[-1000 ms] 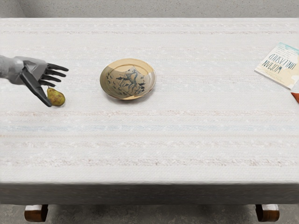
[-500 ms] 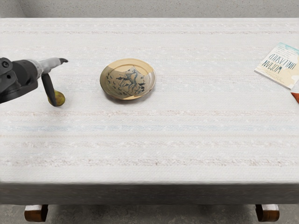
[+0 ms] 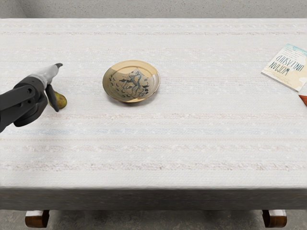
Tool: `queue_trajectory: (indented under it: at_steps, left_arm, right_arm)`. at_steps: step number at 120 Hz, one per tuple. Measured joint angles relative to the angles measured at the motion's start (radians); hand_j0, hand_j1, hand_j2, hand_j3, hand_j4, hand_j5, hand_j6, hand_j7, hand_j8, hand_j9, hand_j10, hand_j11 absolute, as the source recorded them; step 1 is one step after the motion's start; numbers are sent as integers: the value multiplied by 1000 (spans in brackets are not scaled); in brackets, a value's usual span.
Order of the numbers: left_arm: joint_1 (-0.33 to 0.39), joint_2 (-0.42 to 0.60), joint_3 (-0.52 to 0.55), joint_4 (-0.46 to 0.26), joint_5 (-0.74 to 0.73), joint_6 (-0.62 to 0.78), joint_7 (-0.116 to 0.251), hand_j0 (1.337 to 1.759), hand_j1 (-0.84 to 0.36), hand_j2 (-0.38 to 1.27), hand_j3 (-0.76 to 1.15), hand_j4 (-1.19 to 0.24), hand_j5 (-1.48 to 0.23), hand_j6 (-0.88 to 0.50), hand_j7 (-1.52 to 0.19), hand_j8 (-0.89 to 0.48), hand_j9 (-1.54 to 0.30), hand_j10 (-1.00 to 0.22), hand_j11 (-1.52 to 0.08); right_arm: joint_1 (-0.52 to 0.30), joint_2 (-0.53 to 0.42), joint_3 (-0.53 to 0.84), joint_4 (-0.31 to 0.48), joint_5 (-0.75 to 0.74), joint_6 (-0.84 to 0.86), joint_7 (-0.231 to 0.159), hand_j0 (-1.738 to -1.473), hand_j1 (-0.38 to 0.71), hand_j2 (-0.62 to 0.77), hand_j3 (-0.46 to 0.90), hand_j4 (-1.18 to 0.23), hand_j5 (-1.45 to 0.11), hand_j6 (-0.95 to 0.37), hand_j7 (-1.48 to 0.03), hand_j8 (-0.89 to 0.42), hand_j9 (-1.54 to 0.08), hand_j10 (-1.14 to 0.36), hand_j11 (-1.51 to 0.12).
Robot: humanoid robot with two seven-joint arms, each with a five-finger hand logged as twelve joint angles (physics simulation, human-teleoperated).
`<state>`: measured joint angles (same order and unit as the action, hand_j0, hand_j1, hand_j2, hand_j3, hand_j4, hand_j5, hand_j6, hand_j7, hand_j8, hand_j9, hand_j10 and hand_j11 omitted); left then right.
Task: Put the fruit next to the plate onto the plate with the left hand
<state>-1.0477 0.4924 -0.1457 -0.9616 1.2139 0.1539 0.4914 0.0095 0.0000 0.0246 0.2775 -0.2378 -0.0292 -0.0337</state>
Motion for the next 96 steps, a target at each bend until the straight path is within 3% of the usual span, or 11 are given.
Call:
queue_trajectory:
  at_steps: [96]
  left_arm:
    - [-5, -18, 55, 15, -3, 5, -5, 1658, 12, 56, 0, -304, -397, -305, -396, -306, -395, -305, -394]
  right_arm:
    - [1, 0, 0, 0, 0, 0, 0, -1658, -349, 0, 0, 0, 0, 0, 0, 0, 0, 0, 0]
